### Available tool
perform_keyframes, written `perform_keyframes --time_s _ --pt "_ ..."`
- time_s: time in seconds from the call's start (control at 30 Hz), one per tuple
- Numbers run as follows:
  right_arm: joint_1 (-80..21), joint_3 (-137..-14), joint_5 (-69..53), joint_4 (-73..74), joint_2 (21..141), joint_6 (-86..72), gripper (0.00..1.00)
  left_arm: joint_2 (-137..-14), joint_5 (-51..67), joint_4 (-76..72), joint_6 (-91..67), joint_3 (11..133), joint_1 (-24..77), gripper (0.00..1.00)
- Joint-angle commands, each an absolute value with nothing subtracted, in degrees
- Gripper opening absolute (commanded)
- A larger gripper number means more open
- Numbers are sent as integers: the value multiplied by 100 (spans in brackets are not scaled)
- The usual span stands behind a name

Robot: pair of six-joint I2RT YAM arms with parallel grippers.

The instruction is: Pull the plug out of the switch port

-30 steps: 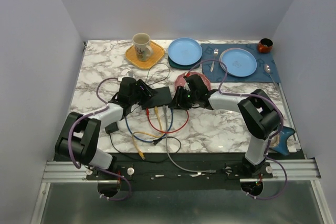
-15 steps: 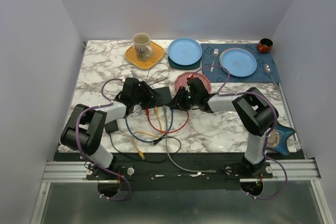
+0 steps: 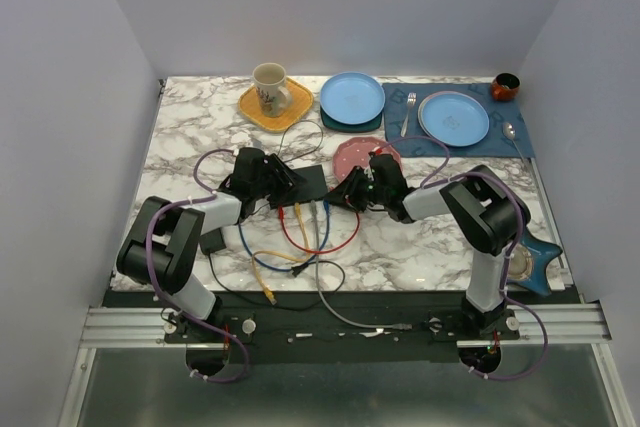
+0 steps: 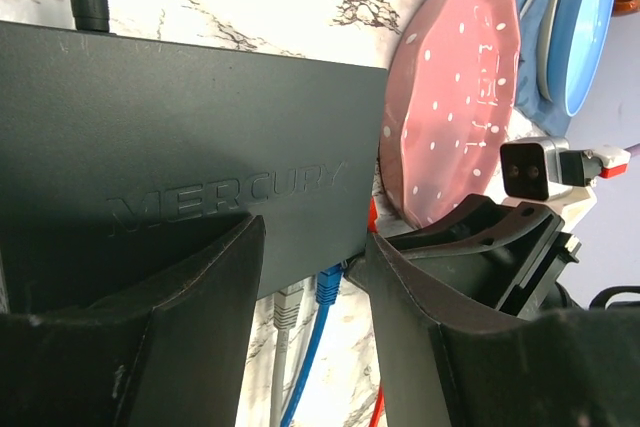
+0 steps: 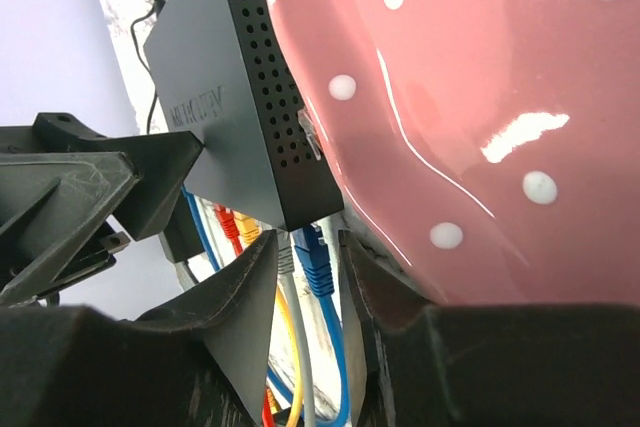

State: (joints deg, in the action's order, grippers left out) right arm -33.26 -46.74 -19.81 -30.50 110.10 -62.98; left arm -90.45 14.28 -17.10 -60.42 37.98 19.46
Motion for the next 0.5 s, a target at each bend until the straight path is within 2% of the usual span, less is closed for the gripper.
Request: perform_keyframes --time_s 0.0,0.47 --pt "-3270 -4623 -2030 -3296 11215 -6372 38 -9193 1556 -1644 -5977 3779 1916 59" --pt "-3261 -4755 -2083 -3296 11390 -6469 30 -9193 1573 -1661 -5941 3753 1916 59"
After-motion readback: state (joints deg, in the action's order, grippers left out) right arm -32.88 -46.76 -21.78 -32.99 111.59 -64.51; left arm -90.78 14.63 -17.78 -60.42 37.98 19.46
